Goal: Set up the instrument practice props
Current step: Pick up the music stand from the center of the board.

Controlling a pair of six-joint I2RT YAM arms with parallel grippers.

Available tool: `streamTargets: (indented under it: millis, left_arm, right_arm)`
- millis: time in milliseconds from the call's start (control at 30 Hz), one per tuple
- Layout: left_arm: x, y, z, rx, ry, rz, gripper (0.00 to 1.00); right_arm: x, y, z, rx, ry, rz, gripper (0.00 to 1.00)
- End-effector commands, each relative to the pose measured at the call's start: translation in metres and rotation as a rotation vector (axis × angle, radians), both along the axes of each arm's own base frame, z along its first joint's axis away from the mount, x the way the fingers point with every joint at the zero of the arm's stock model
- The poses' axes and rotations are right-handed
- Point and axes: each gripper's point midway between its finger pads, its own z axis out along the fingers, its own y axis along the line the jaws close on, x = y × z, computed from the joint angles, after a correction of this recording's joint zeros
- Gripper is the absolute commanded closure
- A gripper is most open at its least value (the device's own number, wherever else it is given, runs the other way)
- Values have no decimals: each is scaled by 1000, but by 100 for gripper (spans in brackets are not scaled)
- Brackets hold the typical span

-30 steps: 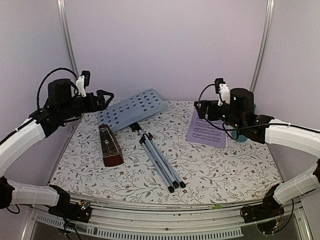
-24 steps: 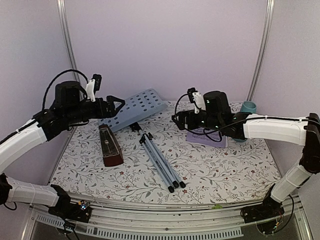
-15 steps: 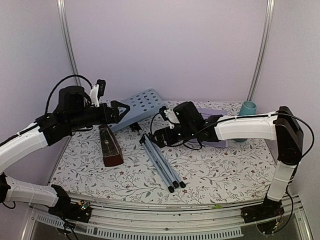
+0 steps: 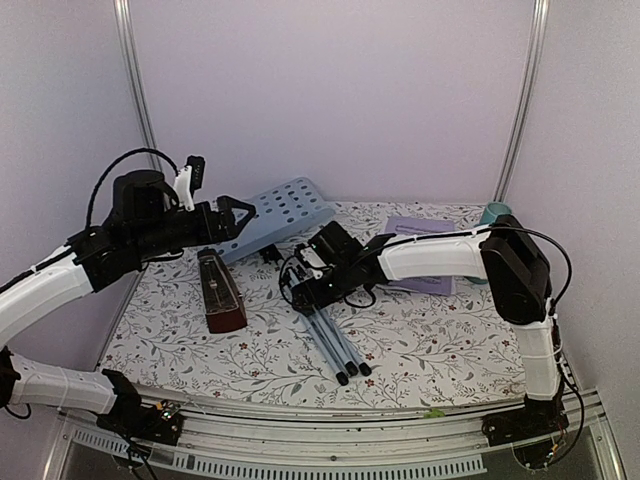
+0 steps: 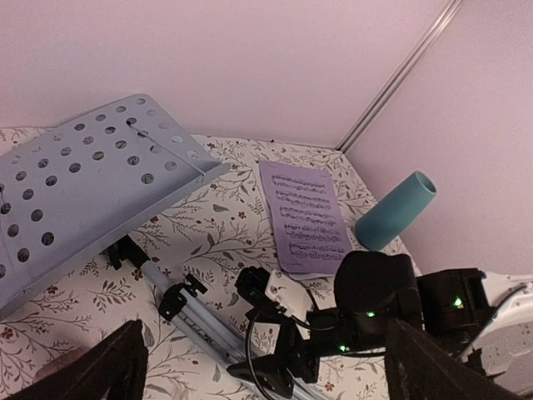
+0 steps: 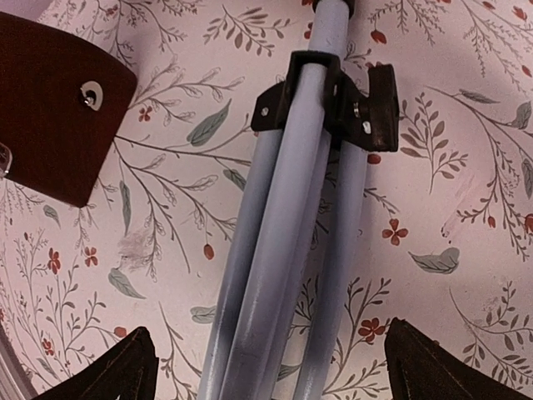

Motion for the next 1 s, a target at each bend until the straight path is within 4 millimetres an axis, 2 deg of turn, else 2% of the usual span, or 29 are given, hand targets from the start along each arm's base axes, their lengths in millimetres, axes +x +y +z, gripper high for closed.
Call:
streamTargets:
  millis: [0, 133, 333, 367, 767, 867, 967]
  left_arm:
    - [7, 1, 20, -28, -46, 7, 1]
    - [11, 3, 20, -34, -51, 6, 1]
    - [18, 4, 19, -39, -52, 1, 1]
    - [19, 5, 19, -39, -53, 0, 1]
    - [37, 11, 25, -54, -59, 6, 1]
    - [39, 10, 23, -52, -52, 6, 1]
    - [40, 10, 22, -51, -48, 7, 1]
  right_arm:
    - [3, -4, -21, -131, -8, -16, 4]
    - [15, -13, -31, -261, -62, -71, 5]
    - [15, -4, -27, -278, -77, -90, 5]
    - [15, -5, -42, -307, -61, -87, 5]
    - [4, 3, -77, -329, 4, -64, 12]
    - [3, 3, -86, -332, 17, -60, 23]
    - [3, 4, -85, -330, 15, -59, 41]
